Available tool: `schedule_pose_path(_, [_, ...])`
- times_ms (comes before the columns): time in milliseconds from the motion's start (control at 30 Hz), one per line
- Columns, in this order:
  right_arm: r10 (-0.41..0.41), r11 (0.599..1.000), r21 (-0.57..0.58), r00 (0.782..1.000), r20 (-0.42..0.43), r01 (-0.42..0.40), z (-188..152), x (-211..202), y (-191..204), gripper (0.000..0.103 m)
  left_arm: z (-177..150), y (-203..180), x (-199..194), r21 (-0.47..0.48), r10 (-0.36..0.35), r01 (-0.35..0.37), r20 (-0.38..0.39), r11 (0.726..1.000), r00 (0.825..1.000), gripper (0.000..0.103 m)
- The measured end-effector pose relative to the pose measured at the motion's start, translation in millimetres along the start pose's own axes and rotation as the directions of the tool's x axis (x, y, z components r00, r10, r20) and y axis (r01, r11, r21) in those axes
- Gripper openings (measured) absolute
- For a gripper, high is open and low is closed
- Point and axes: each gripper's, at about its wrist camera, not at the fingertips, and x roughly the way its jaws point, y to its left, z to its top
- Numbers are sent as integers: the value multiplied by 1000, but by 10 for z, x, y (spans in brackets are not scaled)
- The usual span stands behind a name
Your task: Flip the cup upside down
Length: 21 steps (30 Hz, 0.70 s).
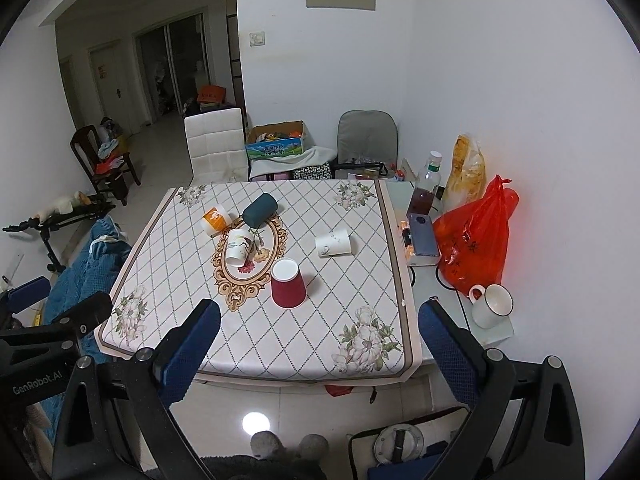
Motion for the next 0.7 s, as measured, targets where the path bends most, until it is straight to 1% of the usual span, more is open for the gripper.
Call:
schedule_pose_path(400, [4,1000,6,1000,-21,-4,-40,60,10,101,6,-4,5,1,0,0,-2,1000,1000,102])
schedule_pose_path(700, [10,1000,13,999,-31,-9,-52,90,-6,101,3,8,6,-3,0,0,-18,1000,1000,102])
